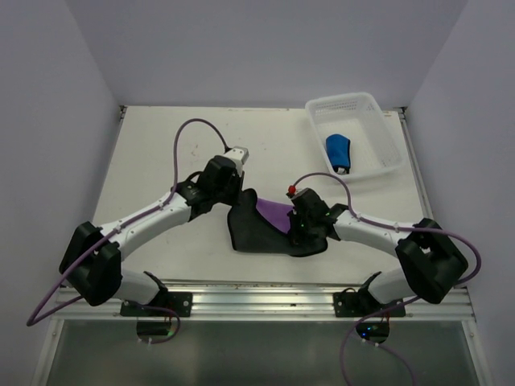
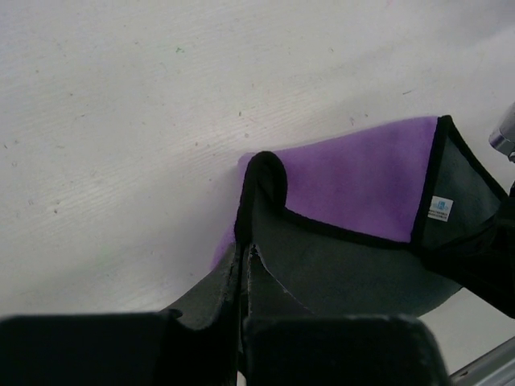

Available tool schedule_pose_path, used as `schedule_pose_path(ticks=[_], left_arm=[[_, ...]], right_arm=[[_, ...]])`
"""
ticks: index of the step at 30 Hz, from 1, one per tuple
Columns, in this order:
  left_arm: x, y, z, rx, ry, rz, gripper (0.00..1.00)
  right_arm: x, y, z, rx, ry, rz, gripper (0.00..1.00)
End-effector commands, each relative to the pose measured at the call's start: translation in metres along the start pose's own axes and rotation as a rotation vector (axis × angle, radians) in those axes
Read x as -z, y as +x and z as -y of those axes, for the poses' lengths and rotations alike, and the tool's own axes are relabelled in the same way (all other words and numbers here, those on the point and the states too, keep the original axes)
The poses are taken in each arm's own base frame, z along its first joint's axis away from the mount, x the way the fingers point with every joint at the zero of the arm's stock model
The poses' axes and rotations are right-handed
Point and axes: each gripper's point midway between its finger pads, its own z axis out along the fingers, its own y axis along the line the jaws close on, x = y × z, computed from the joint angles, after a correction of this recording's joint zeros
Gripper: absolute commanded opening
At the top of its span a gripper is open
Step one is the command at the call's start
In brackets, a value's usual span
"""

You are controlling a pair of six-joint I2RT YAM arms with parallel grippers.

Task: Roll the towels
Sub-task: Flatten the towel

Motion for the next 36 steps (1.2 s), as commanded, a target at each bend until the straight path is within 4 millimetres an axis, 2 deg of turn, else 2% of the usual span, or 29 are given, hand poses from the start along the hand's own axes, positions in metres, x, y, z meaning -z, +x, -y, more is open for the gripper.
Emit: schedule_pose_path(ticks=[1, 4, 5, 7, 8, 10, 13, 15, 16, 22, 28, 32, 36], left_arm=[[0.014, -0.026, 0.010, -0.020, 0.053, 0.077, 0.00], [0.034, -0.036, 0.009, -0.019, 0.050, 0.108, 0.00], [0.040, -0.040, 0.007, -0.015, 0.039, 0.123, 0.00], [0.056, -0.044, 0.006, -0.008, 0.039, 0.147, 0.00], [0.062, -0.046, 0.006, -0.006, 0.041, 0.156, 0.00], [0.073, -0.045, 0.006, 0.000, 0.050, 0.158, 0.00], [0.103, -0.055, 0.010, -0.002, 0.094, 0.229, 0.00], [0.115, -0.053, 0.011, -0.003, 0.118, 0.258, 0.00], [0.126, -0.055, 0.011, -0.001, 0.126, 0.283, 0.00], [0.154, -0.048, 0.012, 0.003, 0.153, 0.273, 0.00], [0.183, -0.041, 0.018, 0.053, 0.212, 0.278, 0.00], [0.207, -0.048, 0.027, 0.088, 0.267, 0.301, 0.00], [0.230, -0.058, 0.039, 0.098, 0.347, 0.338, 0.00]], right_arm=[[0.014, -0.017, -0.004, 0.015, 0.006, 0.066, 0.00], [0.033, -0.027, -0.008, 0.008, -0.004, 0.108, 0.00], [0.047, -0.038, -0.013, 0.006, -0.021, 0.160, 0.00], [0.062, -0.041, -0.016, -0.007, -0.032, 0.179, 0.00], [0.078, -0.050, -0.023, -0.012, -0.062, 0.230, 0.00], [0.093, -0.055, -0.028, -0.034, -0.086, 0.267, 0.00], [0.117, -0.062, -0.039, -0.061, -0.157, 0.329, 0.00], [0.132, -0.064, -0.047, -0.064, -0.208, 0.360, 0.00], [0.136, -0.062, -0.047, -0.074, -0.210, 0.355, 0.00], [0.174, -0.059, -0.059, -0.113, -0.304, 0.399, 0.00], [0.208, -0.046, -0.058, -0.154, -0.346, 0.424, 0.00], [0.242, -0.046, -0.055, -0.166, -0.345, 0.471, 0.00], [0.265, -0.044, -0.055, -0.168, -0.356, 0.482, 0.00]])
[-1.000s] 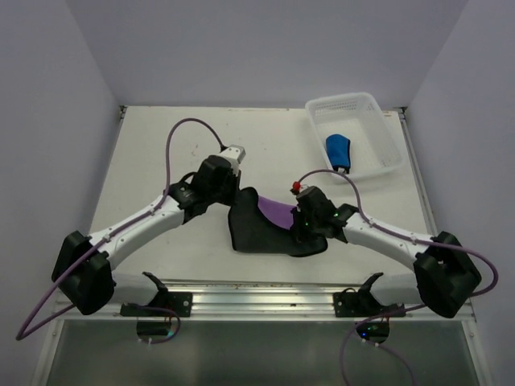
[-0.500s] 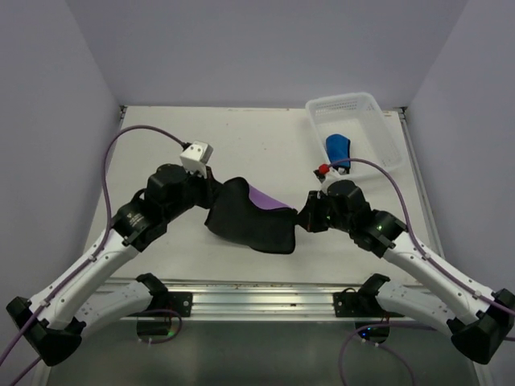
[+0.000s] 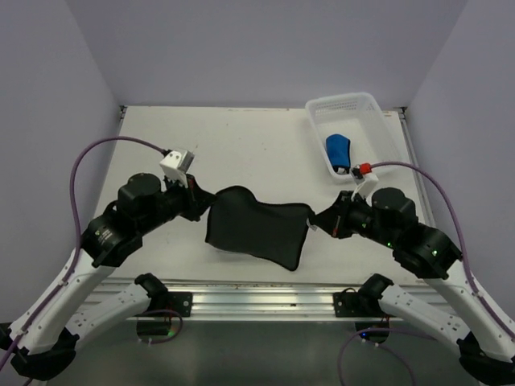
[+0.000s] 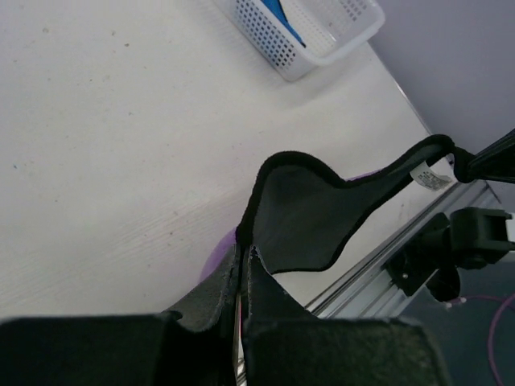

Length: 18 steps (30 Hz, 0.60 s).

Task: Roll the towels
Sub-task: Flatten the towel

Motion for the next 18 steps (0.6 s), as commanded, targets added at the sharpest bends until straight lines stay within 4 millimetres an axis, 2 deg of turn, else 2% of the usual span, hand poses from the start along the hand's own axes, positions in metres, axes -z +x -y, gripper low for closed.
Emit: schedule_pose_path(ticks=[1, 4, 10, 13, 18], left_arm=[[0.025, -0.024, 0.027, 0.036, 0.109, 0.056, 0.00], [0.035, -0.026, 0.035, 0.045, 0.154, 0.068, 0.00], [0.047, -0.010, 0.040, 0.083, 0.198, 0.047, 0.00], [0.042, 0.003, 0.032, 0.104, 0.173, 0.024, 0.00], [0.022, 0.017, 0.013, 0.120, 0.082, -0.006, 0.00]], right_arm=[[0.024, -0.001, -0.008, -0.020, -0.006, -0.014, 0.00], [0.037, -0.003, -0.013, -0.031, -0.028, -0.002, 0.00], [0.047, 0.008, -0.013, -0.051, -0.050, -0.033, 0.00], [0.042, 0.013, -0.004, -0.053, -0.013, -0.043, 0.00], [0.025, 0.009, 0.013, -0.048, 0.076, -0.014, 0.00]])
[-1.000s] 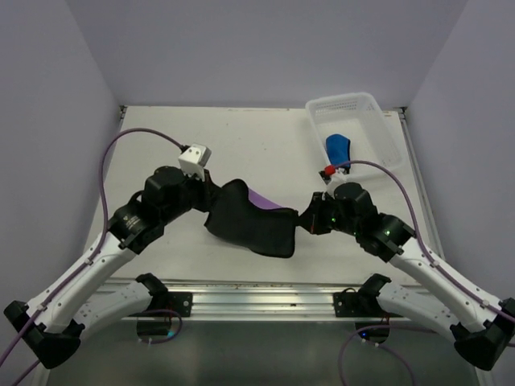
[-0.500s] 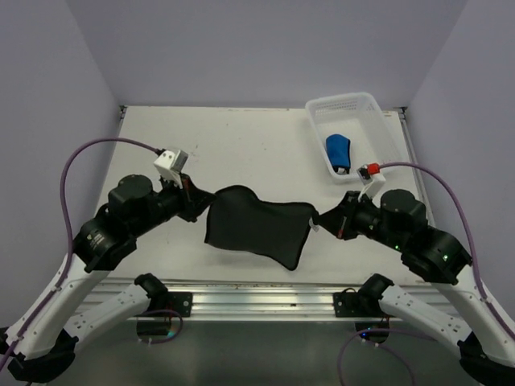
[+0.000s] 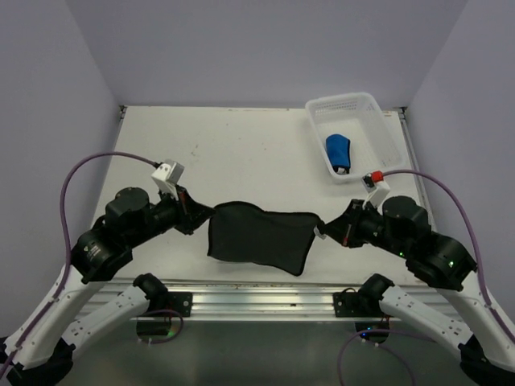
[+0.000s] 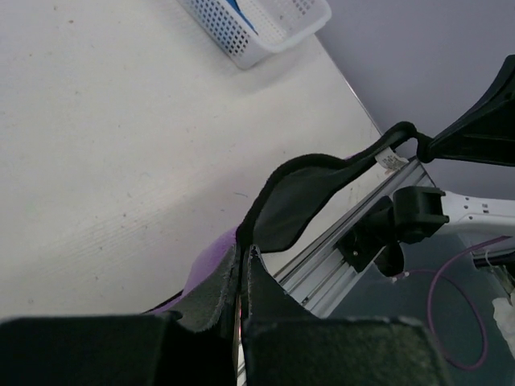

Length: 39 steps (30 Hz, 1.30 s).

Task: Roll the towels
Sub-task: Flatten the towel

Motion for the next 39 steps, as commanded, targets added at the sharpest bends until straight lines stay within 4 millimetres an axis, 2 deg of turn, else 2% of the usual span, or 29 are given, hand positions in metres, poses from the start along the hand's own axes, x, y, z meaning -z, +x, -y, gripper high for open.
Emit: schedule_pose_path(ticks=[1, 4, 8, 9, 10, 14, 15, 16, 17, 18, 20, 24, 28, 30, 32, 34, 39], left_arm=[[-0.018, 0.008, -0.015, 0.028, -0.061, -0.024, 0.00], [-0.034, 0.007, -0.026, 0.013, -0.100, -0.016, 0.00], [-0.059, 0.009, -0.038, -0.046, -0.119, -0.017, 0.00], [-0.067, 0.005, -0.039, -0.074, -0.112, 0.006, 0.00], [-0.076, 0.013, -0.047, -0.088, -0.126, -0.015, 0.00], [-0.100, 0.016, -0.068, -0.156, -0.185, -0.021, 0.00], [-0.109, 0.020, -0.073, -0.174, -0.194, -0.042, 0.00], [-0.113, 0.017, -0.074, -0.185, -0.196, -0.041, 0.00], [-0.116, 0.012, -0.083, -0.191, -0.246, -0.026, 0.00], [-0.124, 0.013, -0.089, -0.192, -0.269, -0.038, 0.00], [-0.131, 0.004, -0.093, -0.200, -0.298, -0.028, 0.00], [-0.157, 0.003, -0.109, -0.209, -0.342, -0.049, 0.00], [-0.166, 0.009, -0.126, -0.177, -0.378, -0.071, 0.00], [-0.167, 0.008, -0.127, -0.172, -0.356, -0.066, 0.00], [-0.166, 0.016, -0.126, -0.181, -0.334, -0.093, 0.00], [-0.164, 0.023, -0.127, -0.181, -0.336, -0.132, 0.00], [-0.158, 0.045, -0.123, -0.171, -0.290, -0.199, 0.00]], right_arm=[[-0.015, -0.002, 0.011, 0.007, 0.063, 0.005, 0.00], [-0.034, -0.004, 0.014, 0.026, 0.085, -0.004, 0.00], [-0.060, -0.009, 0.028, 0.056, 0.156, -0.001, 0.00], [-0.068, -0.010, 0.034, 0.067, 0.190, -0.003, 0.00], [-0.073, -0.012, 0.036, 0.083, 0.202, 0.005, 0.00], [-0.092, -0.019, 0.053, 0.107, 0.275, -0.004, 0.00], [-0.096, -0.029, 0.056, 0.099, 0.279, 0.023, 0.00], [-0.102, -0.028, 0.061, 0.092, 0.281, 0.010, 0.00], [-0.105, -0.032, 0.063, 0.084, 0.279, 0.020, 0.00], [-0.108, -0.041, 0.068, 0.074, 0.281, 0.047, 0.00], [-0.119, -0.044, 0.073, 0.072, 0.295, 0.035, 0.00], [-0.141, -0.056, 0.079, 0.081, 0.300, 0.027, 0.00], [-0.156, -0.065, 0.084, 0.084, 0.303, 0.030, 0.00], [-0.161, -0.065, 0.089, 0.093, 0.310, 0.018, 0.00], [-0.162, -0.063, 0.093, 0.096, 0.318, 0.010, 0.00], [-0.160, -0.057, 0.099, 0.101, 0.329, -0.002, 0.00], [-0.153, -0.032, 0.098, 0.066, 0.272, -0.048, 0.00]])
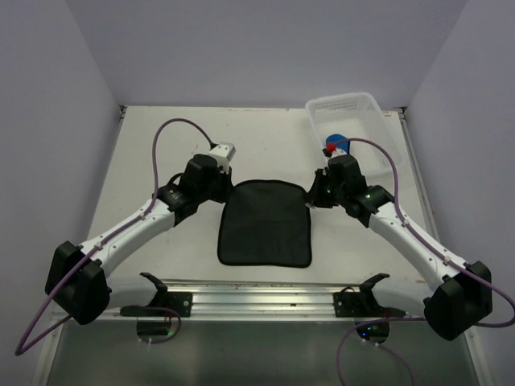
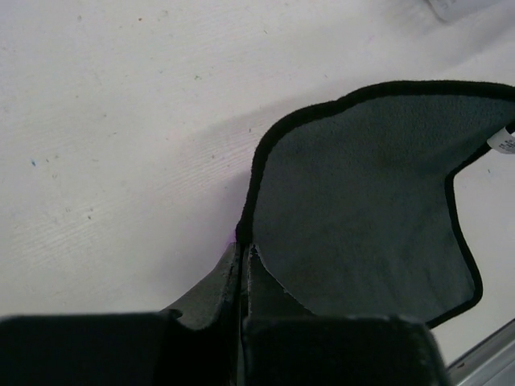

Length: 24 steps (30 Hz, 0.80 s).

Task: Roll the towels
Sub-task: Fold the towel

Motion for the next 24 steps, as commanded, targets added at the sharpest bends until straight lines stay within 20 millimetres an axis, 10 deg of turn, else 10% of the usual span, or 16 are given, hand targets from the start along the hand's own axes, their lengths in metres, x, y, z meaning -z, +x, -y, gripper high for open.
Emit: schedule_pose_path(ticks=[1, 24], left_arm=[[0.006, 0.000, 0.010, -0.016, 0.066, 0.012, 0.00], [0.034, 0.051, 0.003, 0.158, 0.028, 0.011, 0.09]], right_arm=[[0.009, 0.007, -0.008, 0.000, -0.082, 0.009, 0.00], [0.020, 0.082, 0.017, -0.054, -0.088, -0.126, 0.00]])
